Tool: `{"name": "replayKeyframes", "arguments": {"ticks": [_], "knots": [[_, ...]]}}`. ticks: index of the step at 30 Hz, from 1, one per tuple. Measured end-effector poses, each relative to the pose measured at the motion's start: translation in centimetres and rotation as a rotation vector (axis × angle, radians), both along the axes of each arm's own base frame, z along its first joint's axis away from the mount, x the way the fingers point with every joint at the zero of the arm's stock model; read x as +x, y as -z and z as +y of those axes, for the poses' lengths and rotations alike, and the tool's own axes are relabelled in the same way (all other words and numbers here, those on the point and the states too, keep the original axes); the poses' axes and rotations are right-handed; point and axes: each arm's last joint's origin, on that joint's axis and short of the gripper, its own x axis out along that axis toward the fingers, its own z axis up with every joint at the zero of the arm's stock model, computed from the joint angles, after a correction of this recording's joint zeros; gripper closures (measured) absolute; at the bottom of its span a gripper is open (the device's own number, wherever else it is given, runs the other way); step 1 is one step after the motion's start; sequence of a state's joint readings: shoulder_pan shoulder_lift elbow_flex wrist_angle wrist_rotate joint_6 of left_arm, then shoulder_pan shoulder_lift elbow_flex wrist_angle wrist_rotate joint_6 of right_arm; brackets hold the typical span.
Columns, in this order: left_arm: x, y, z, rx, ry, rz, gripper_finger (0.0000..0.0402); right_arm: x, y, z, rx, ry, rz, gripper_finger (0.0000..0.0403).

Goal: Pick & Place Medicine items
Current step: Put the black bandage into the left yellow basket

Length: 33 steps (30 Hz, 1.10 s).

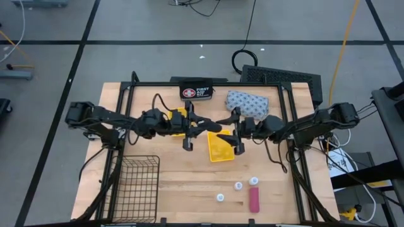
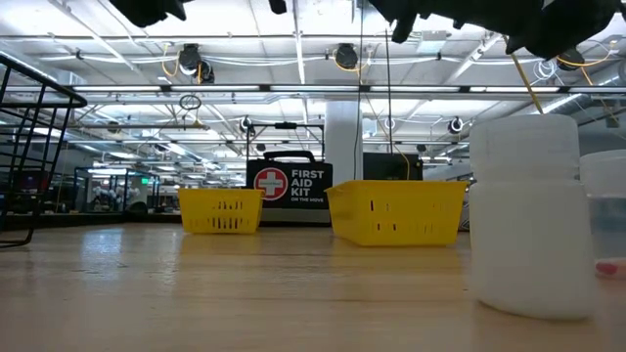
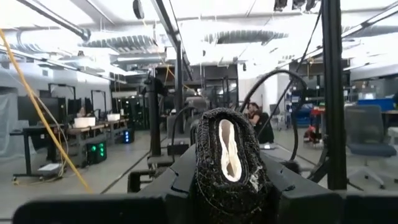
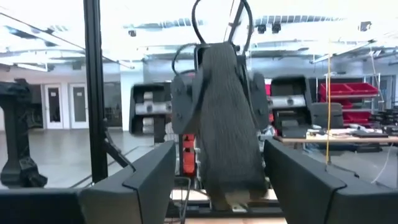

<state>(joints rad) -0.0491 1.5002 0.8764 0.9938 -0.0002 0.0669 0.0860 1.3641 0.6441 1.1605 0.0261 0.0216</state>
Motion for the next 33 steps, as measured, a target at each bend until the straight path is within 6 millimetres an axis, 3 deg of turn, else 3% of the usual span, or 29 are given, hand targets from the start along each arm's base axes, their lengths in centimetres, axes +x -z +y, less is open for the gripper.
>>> {"name": "replayKeyframes", "arguments": {"ticks": [13,24,33], "knots": [[0.1,0.1,0.0,-0.001,0.001,0.001,0.0309,1.4,1.8,-0.2,0.013,0.057,-0.057,0.0224],[0.2,0.3,0.0,-0.034,0.012,0.037,0.0309,1.5,2.0,-0.2,0.005,0.058,-0.048,0.0358],[-0.8,0.4,0.1,-0.194,0.017,0.231,0.0308,0.3,1.5,-0.3,-0.016,0.06,0.185,0.0362]]}}
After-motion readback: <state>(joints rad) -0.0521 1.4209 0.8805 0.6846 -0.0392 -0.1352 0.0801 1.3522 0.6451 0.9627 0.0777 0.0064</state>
